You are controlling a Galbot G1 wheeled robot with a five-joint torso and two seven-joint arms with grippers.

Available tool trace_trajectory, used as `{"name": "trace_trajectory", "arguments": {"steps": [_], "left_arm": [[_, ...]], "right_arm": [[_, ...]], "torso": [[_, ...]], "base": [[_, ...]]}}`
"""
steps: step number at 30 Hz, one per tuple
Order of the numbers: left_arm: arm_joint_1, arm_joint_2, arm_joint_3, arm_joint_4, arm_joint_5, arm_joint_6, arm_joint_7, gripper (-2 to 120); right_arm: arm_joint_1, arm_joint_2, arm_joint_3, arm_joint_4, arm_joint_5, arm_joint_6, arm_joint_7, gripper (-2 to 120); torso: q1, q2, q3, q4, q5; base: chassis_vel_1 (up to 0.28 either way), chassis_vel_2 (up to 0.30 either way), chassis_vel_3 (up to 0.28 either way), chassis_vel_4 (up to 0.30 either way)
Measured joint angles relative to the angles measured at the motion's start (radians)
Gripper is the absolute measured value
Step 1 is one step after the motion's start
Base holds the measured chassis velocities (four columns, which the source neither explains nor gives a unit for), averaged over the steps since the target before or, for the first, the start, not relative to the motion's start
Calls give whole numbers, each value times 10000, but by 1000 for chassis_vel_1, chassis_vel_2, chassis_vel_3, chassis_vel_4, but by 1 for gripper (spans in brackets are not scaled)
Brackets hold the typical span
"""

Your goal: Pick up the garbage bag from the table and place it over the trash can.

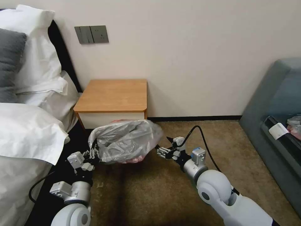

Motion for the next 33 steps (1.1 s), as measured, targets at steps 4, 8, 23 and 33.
{"name": "trace_trajectory", "arguments": {"steps": [4, 8, 23, 33], "left_arm": [[-76, -4, -218, 188, -93, -39, 1, 11], [-143, -54, -283, 258, -292, -52, -19, 11], [-131, -336, -190, -68, -1306, 86, -123, 11], [-81, -335, -155, -67, -1307, 104, -156, 11]], "right_arm": [[-631, 139, 417, 468, -90, 300, 78, 99], [-1384, 594, 1012, 1125, 1225, 321, 434, 99], [-1859, 4586, 1505, 894, 5701, 1095, 591, 97], [-1913, 5696, 1266, 546, 5415, 1092, -189, 93]], "torso": [[0, 0, 0, -1, 0], [0, 0, 0, -1, -1], [0, 0, 0, 0, 0], [0, 0, 0, 0, -1]], "base": [[0, 0, 0, 0], [0, 0, 0, 0], [0, 0, 0, 0], [0, 0, 0, 0]]}}
